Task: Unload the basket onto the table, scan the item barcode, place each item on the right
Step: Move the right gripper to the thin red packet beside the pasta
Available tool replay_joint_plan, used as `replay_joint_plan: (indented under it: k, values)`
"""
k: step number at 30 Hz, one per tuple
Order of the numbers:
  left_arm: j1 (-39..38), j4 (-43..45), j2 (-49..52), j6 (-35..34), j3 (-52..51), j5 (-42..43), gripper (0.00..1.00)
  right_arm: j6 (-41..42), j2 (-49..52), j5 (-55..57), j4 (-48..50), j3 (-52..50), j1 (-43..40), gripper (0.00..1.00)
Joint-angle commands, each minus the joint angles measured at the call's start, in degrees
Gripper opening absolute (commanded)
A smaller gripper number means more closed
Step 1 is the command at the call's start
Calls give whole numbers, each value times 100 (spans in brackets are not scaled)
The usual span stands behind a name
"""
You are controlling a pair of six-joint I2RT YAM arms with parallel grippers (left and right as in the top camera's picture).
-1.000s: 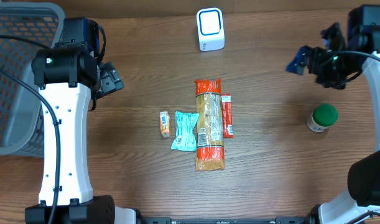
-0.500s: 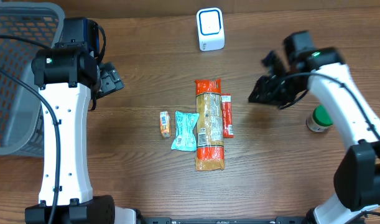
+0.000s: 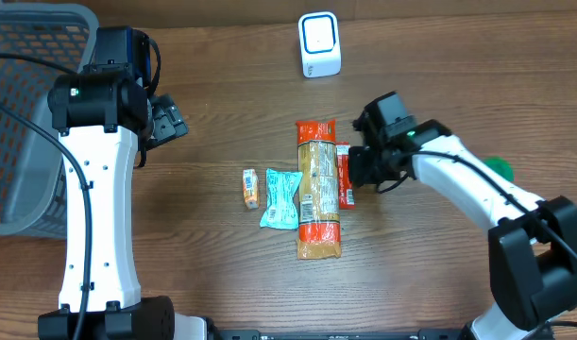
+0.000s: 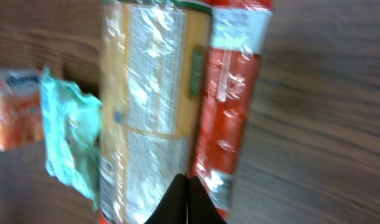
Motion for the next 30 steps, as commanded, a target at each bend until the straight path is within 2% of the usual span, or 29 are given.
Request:
replay_joint_plan:
  k: [1,8,25,30]
  values:
    - [15,-9,46,105,26,-72,99,612,-28,382,267,-155,216,4]
    - [15,-11,46,107,26,-72,100,1209,-28,1274,428,-221,509,4]
    - [15,-9,46,105,26,-72,100,1565,-28,1263,1572,-955,551,4]
    - [15,-9,46,107,26,-72,100,1851,-28,1209,1626,-1014,551,4]
